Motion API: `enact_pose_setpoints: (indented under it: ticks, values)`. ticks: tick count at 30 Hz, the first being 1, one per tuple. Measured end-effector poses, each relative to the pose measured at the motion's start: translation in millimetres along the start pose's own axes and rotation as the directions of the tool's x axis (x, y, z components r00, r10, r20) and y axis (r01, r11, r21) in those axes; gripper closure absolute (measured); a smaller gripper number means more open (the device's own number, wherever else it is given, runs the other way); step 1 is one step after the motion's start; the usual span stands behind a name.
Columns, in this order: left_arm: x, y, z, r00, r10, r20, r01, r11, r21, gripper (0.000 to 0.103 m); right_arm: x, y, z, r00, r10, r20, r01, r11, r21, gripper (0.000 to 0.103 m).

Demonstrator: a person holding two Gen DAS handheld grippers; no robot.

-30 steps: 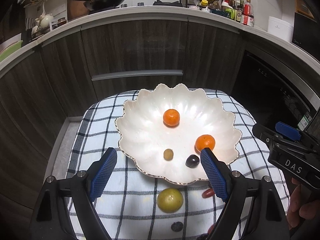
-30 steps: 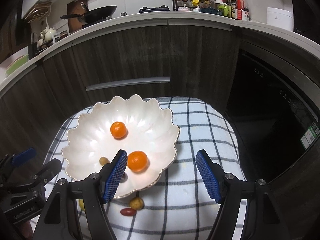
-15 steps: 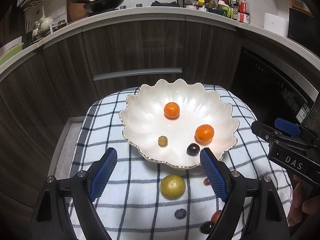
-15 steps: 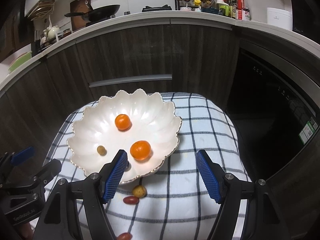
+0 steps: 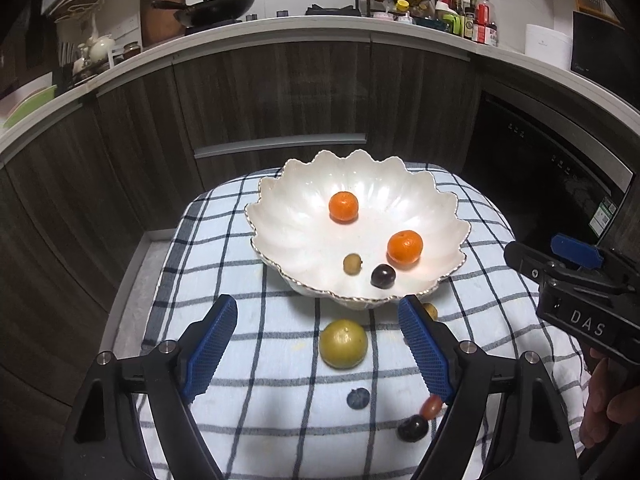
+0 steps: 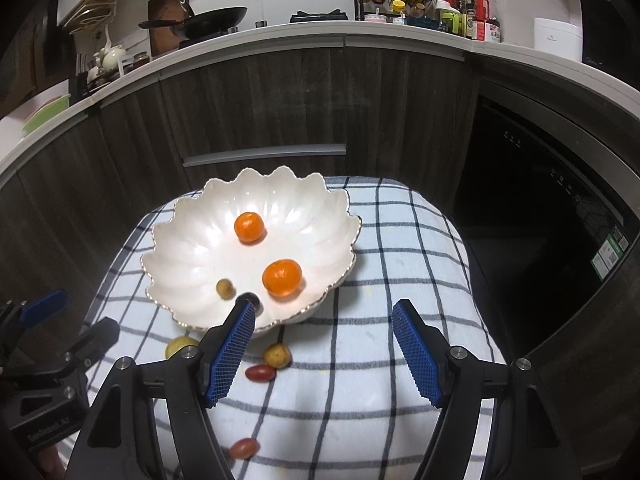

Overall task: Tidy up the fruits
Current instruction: 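Withdraw both open tools from the bowl toward the remaining fruits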

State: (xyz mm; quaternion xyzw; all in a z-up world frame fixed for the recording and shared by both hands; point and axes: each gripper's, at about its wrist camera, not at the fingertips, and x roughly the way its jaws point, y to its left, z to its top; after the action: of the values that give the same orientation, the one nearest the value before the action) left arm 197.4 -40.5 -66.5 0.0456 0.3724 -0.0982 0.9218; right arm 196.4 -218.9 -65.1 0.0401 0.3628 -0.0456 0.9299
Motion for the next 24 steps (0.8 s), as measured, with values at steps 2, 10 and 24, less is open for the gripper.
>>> enact_pose_setpoints:
  ticks: [2, 10, 24]
  values:
    - [-2.5, -1.5, -4.7, 1.000, 0.001, -0.001, -0.001, 1.000, -0.004, 0.020, -1.6, 0.0, -3.5, 1.000, 0.004, -0.002, -0.004, 1.000, -0.007, 0.031]
    - [-7.5, -15.9, -33.2, 0.999, -0.013, -0.030, 0.013, 1.000, 0.022, 0.026, -12.7, 0.3, -21.4, 1.000, 0.021, 0.005, -0.021, 0.996, -0.083, 0.031]
    - [-3.7, -38.0, -67.9, 0.995, -0.074, -0.064, 0.079, 0.995, 0.066, 0.029, -9.4, -4.6, -51.4, 0.998, 0.049, -0.030, -0.053, 0.988, -0.143, 0.031]
